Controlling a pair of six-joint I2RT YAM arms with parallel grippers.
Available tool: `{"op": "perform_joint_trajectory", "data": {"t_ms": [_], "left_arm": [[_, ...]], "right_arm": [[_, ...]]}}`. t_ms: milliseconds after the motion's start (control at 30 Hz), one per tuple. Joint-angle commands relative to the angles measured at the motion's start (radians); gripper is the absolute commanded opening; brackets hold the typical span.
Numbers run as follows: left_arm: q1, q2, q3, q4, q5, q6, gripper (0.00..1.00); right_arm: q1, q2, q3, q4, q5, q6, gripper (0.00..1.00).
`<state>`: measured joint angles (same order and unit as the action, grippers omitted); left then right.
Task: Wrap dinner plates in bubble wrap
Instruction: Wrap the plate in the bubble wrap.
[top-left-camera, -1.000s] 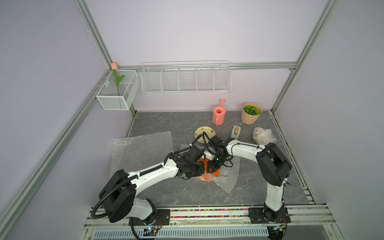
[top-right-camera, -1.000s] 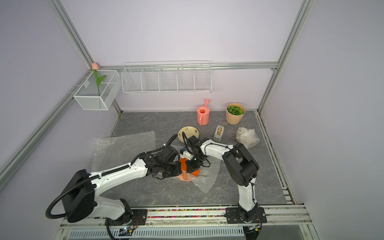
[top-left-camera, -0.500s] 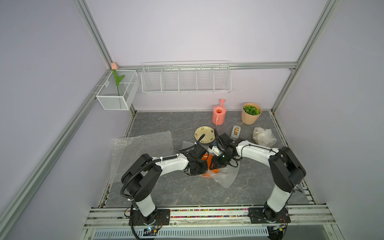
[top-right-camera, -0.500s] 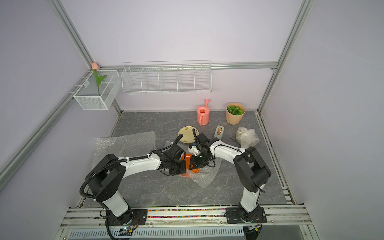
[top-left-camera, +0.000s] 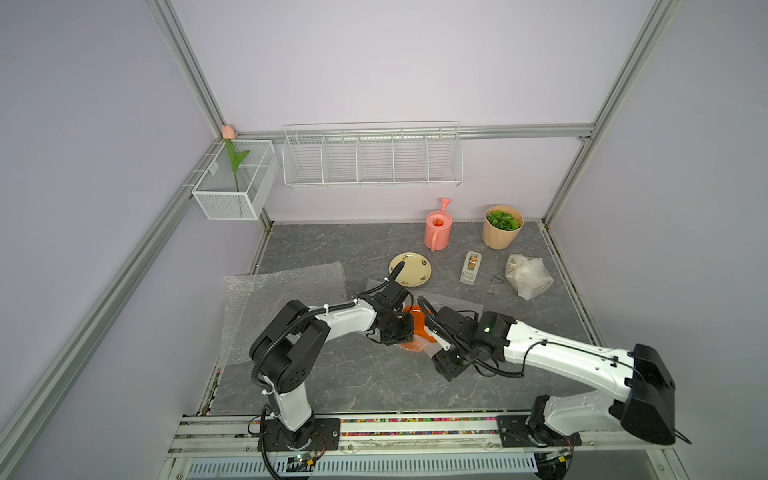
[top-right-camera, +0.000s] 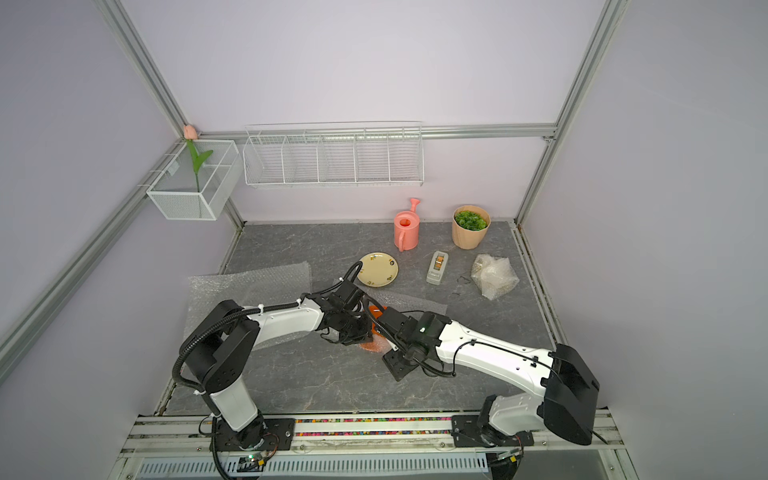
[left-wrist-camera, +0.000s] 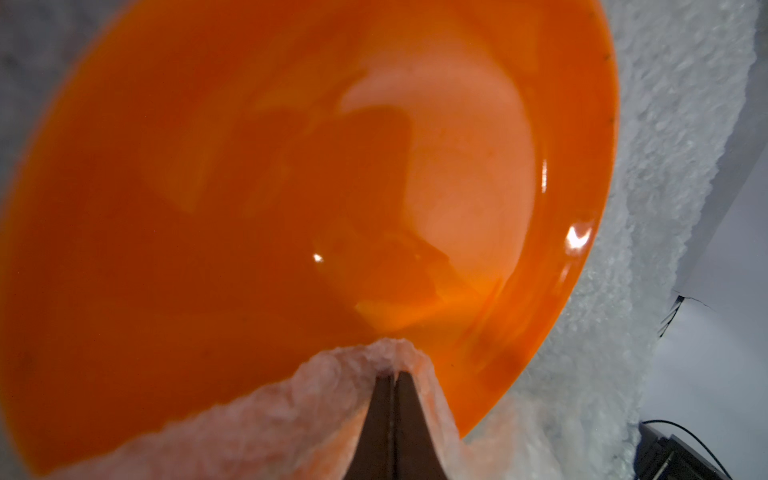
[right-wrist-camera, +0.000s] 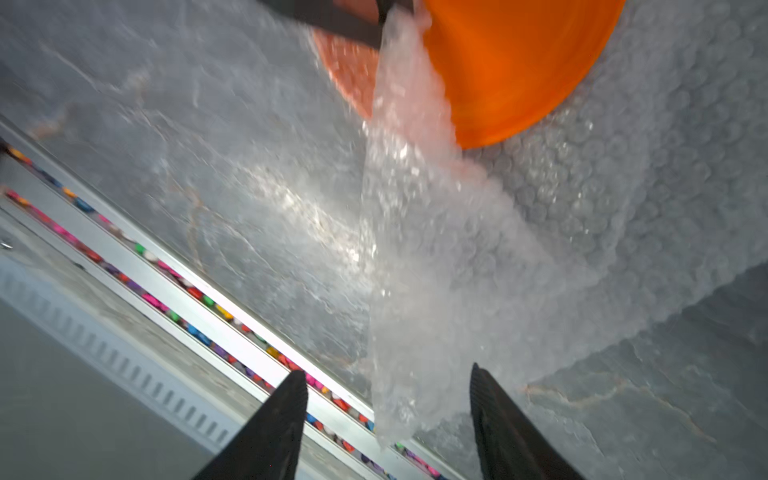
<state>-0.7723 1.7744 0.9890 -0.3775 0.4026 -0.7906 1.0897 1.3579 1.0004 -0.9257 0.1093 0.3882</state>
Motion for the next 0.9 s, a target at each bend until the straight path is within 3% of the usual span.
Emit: {"op": "perform_joint_trajectory", "data": {"t_ms": [0, 100, 167, 233, 367, 600, 867], "left_arm": [[0.002, 0.027, 0.019, -0.034, 0.007, 0.022, 0.0], [0.004, 0.025, 0.028, -0.055, -0.003, 0.03, 0.0], [0.004, 0.018, 0.028, -0.074, -0.019, 0.037, 0.0], [0.004, 0.013, 0.028, -0.087, -0.031, 0.04, 0.0], [0.005, 0.019, 0.031, -0.107, -0.045, 0.053, 0.0], [0.008, 0.017, 0.037, -0.149, -0.075, 0.078, 0.0], [0.021, 0.02, 0.044, -0.159, -0.037, 0.101, 0.0]], "right_arm": [[0.075, 0.06, -0.007, -0.071, 0.138, 0.038, 0.68], [0.092, 0.131, 0.024, -0.118, 0.265, 0.079, 0.68], [0.089, 0.151, 0.045, -0.134, 0.327, 0.093, 0.6], [0.071, 0.148, 0.056, -0.113, 0.342, 0.093, 0.37], [0.002, 0.121, 0.056, -0.061, 0.281, 0.082, 0.08], [-0.191, 0.014, -0.052, 0.077, -0.009, 0.1, 0.07], [-0.45, 0.014, -0.185, 0.166, -0.193, 0.133, 0.07]]}}
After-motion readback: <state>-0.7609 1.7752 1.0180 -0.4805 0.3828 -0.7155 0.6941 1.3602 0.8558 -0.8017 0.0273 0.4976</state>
